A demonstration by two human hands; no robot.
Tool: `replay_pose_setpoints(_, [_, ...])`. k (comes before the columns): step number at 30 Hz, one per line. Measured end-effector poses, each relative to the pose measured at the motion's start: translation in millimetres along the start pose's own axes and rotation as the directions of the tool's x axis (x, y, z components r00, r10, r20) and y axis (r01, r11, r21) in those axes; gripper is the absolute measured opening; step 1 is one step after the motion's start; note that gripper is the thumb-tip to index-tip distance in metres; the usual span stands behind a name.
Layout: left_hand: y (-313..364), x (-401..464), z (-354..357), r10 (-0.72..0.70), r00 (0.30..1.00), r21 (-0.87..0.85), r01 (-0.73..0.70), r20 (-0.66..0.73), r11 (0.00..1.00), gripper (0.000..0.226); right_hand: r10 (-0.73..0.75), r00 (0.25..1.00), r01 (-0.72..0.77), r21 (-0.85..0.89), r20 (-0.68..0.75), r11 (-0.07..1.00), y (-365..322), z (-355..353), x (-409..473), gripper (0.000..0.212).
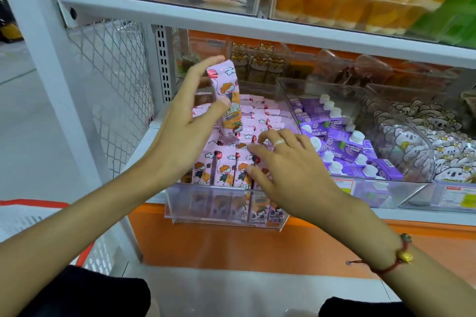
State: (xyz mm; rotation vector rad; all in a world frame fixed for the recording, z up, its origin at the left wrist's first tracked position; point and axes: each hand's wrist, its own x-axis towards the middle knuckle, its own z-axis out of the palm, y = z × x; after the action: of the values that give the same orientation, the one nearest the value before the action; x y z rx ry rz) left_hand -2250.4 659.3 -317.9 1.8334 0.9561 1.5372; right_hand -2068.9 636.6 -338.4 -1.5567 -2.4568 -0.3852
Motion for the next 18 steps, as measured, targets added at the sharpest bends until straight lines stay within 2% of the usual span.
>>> replay_pose_setpoints(5, [-7, 2, 3, -0.041, 0.996, -0.051, 0.045, 0.081, 0.998, 0.036, -0.029, 0.999, 0.026, 0.082, 0.038, 0.996, 5, -8, 0, 0.039])
replay_pose_setpoints(10, [-18, 6, -1, -0.132, 0.94, 0.099, 0.105, 0.314, 0.989, 0.035, -0.063, 0.998, 0.059, 0.157, 0.022, 0.986, 11, -15, -7, 0.036])
replay_pose_setpoints(12, [-21, 12, -3, -0.155, 0.916, 0.275, 0.052, 0.37, 0.96, 0.039, -0.07, 0.997, 0.065, 0.169, 0.02, 0.983, 12, -15, -8, 0.037])
replay_pose_setpoints(14, [-24, 19, -1, -0.165, 0.897, 0.53, -0.087, 0.41, 0.844, 0.044, -0.071, 0.997, 0.066, 0.173, 0.02, 0.983, 12, -15, -8, 0.04])
replay_pose_setpoints(15, [-24, 21, 1, -0.158, 0.893, 0.598, -0.142, 0.421, 0.788, 0.044, -0.072, 0.997, 0.067, 0.167, 0.019, 0.984, 11, -14, -8, 0.041])
replay_pose_setpoints(18, [-25, 25, 8, -0.129, 0.888, 0.642, -0.211, 0.441, 0.737, 0.041, -0.064, 0.998, 0.061, 0.157, 0.018, 0.986, 11, -14, -7, 0.041])
